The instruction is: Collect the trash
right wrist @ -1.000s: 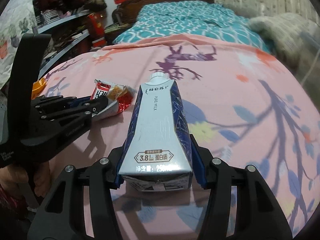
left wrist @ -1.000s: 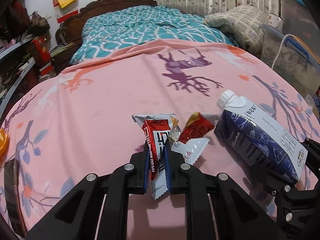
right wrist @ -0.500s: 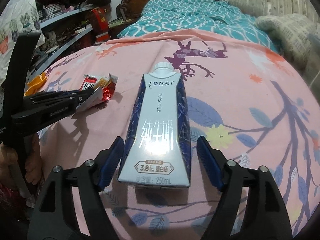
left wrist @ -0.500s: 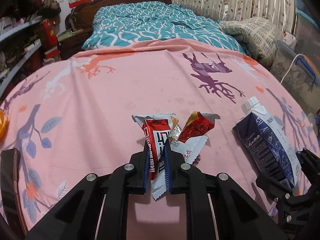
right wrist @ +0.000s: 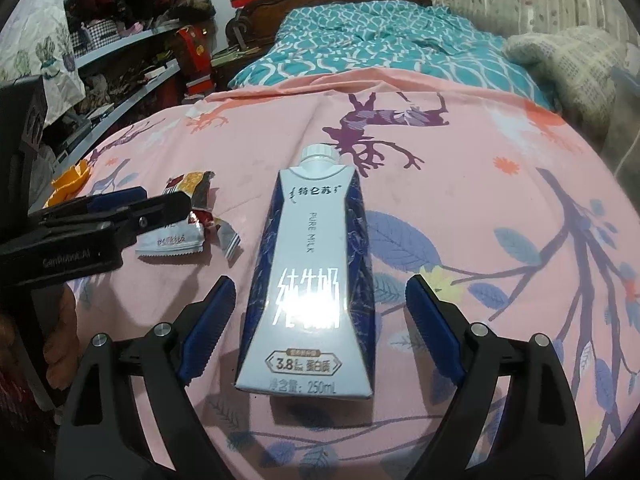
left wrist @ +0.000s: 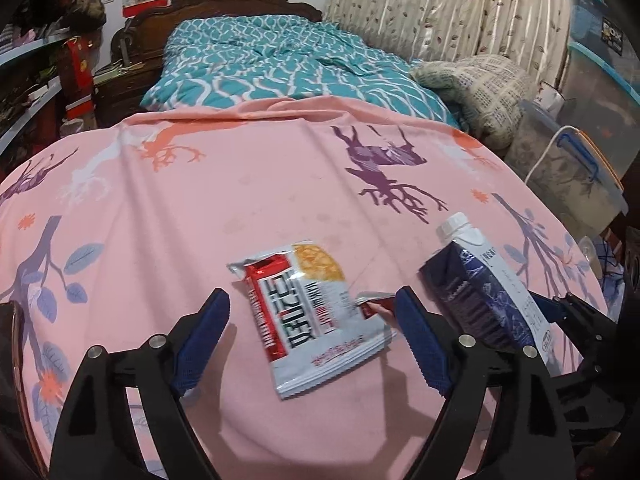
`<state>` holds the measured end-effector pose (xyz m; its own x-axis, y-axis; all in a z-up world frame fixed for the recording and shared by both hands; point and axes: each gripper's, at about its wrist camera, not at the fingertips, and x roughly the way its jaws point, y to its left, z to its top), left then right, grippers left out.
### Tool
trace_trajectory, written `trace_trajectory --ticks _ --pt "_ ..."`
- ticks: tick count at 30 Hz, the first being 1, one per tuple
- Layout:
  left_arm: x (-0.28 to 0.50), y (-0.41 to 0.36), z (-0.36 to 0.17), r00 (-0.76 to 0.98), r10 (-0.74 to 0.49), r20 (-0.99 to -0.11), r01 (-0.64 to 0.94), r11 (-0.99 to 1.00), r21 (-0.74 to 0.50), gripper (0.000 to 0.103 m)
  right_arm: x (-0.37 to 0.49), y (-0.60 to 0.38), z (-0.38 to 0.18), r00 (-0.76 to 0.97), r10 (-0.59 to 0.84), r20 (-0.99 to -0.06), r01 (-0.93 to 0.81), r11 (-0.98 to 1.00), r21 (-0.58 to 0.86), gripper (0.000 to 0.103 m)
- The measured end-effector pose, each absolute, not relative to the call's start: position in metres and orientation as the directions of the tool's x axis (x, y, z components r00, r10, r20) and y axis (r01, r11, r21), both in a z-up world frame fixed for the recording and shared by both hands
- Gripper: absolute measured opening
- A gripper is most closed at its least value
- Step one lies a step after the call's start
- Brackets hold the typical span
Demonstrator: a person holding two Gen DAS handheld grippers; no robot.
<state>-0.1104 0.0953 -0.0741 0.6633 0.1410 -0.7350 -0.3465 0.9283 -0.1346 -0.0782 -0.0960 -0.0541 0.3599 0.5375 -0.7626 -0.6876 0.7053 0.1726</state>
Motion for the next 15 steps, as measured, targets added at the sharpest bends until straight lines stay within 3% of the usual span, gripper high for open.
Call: trace_trajectory --ticks 4,7,9,11,13,14,15 --pt "-0.099 0.09 -0.082 0.634 0.162 -0.756 -0.343 0.935 -0.087 0.078 -0.072 -0.095 -0.057 0.343 0.534 -0.773 -0.675 0.712 0.193 0.087" --pt "-0.091 0.086 -0.087 0.607 0.184 -0.773 -0.34 0.94 -0.043 0.064 -0.071 -0.093 -0.057 0.352 0.523 -0.776 -0.671 0.719 0.181 0.087" --pt "-0.09 0.084 -0.087 0.602 0.215 -0.769 -0.346 0.938 -0.008 0.038 -0.07 -0.092 -0.057 0.352 0.518 -0.78 -0.667 0.723 0.179 0.087" --pt "-0.088 0.086 -0.09 0.596 0.216 -0.773 -0.347 0.938 -0.005 0.029 -0.069 -0.092 -0.059 0.346 0.514 -0.785 -0.665 0.725 0.182 0.087" --pt "-0.089 0.087 -0.09 0.601 0.212 -0.77 -0.346 0.938 -0.012 0.021 -0.069 -0.092 -0.06 0.337 0.513 -0.79 -0.665 0.724 0.186 0.077" --pt "-0.089 0.087 -0.09 0.598 0.222 -0.77 -0.351 0.936 -0.002 0.011 -0.069 -0.092 -0.06 0.342 0.508 -0.791 -0.665 0.725 0.179 0.073" --pt "-0.089 0.088 -0.09 0.593 0.222 -0.774 -0.35 0.937 0.001 0.009 -0.07 -0.092 -0.059 0.338 0.515 -0.788 -0.672 0.718 0.181 0.061"
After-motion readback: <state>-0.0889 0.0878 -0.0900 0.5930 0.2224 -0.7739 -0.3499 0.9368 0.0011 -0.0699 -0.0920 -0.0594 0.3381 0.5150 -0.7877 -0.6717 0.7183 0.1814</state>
